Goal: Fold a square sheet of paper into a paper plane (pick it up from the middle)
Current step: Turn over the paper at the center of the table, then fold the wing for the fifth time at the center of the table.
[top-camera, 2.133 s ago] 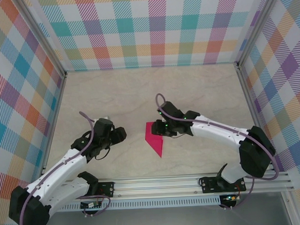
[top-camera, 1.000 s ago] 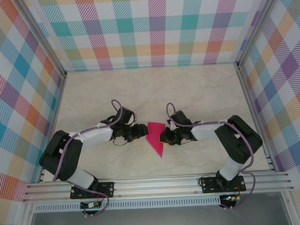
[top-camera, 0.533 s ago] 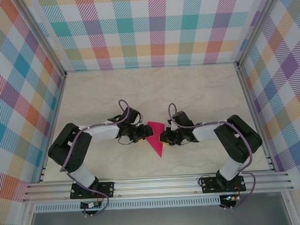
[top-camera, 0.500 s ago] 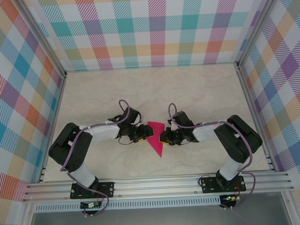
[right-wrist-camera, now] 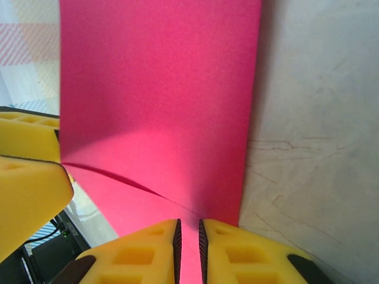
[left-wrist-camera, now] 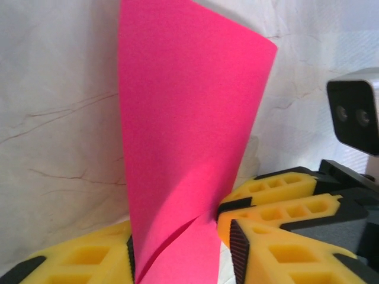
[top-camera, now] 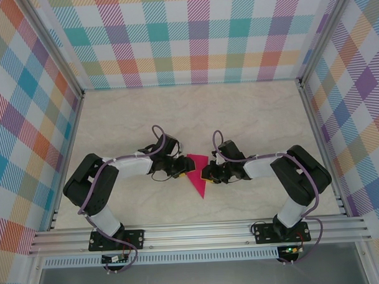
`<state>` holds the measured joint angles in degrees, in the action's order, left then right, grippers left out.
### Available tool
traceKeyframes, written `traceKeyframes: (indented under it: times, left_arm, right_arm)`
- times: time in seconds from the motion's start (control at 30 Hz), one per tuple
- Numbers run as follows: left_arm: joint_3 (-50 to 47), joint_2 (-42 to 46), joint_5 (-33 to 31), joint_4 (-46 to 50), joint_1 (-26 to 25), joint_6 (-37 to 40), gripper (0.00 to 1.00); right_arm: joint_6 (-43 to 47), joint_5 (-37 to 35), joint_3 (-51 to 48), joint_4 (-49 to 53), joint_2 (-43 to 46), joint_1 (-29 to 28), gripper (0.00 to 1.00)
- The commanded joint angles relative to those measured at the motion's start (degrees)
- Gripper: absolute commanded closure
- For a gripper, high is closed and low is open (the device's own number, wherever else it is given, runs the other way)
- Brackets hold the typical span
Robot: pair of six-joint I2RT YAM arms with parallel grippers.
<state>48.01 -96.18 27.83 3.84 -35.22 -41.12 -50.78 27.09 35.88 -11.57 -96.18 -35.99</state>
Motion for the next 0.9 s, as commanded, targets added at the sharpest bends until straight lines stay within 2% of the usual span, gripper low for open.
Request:
traceKeyframes:
  times: [0.0,0.17,0.3,0.43,0.5,0.6,0.87]
  left_arm:
    - [2.2,-0.8,2.7,-1.3,-0.4,0.4,0.59]
    - [3.2,-0.7,3.0,1.1,-0.3,3.8,0.58]
    - [3.7,-1.2,2.0,2.6,-0.3,4.5,0.63]
    - [4.7,-2.7,1.2,4.6,-0.3,5.6,0.81]
    - [4.0,-2.5,0.8,3.8,-0.3,5.3,0.85]
    - [3.9,-2.5,1.1,3.2,-0.3,4.6,0.98]
    - [3.1,-1.5,-2.4,3.3,-0.3,2.3,1.00]
  right_arm:
    - [0.2,-2.7,-0.7,2.7,-0.9,0.4,0.81]
    - [0.9,-2.9,0.2,3.1,-0.9,0.3,0.81]
    - [0.9,-3.3,0.7,3.7,-0.8,0.4,0.81]
    - [1.3,-3.6,1.9,5.4,-0.6,0.4,0.80]
    - [1.7,-3.4,3.1,6.6,-0.9,0.4,0.80]
    - [1.9,-3.7,3.9,7.6,-0.8,0.4,0.79]
    - [3.3,-4.5,7.8,14.5,1.0,0.3,0.74]
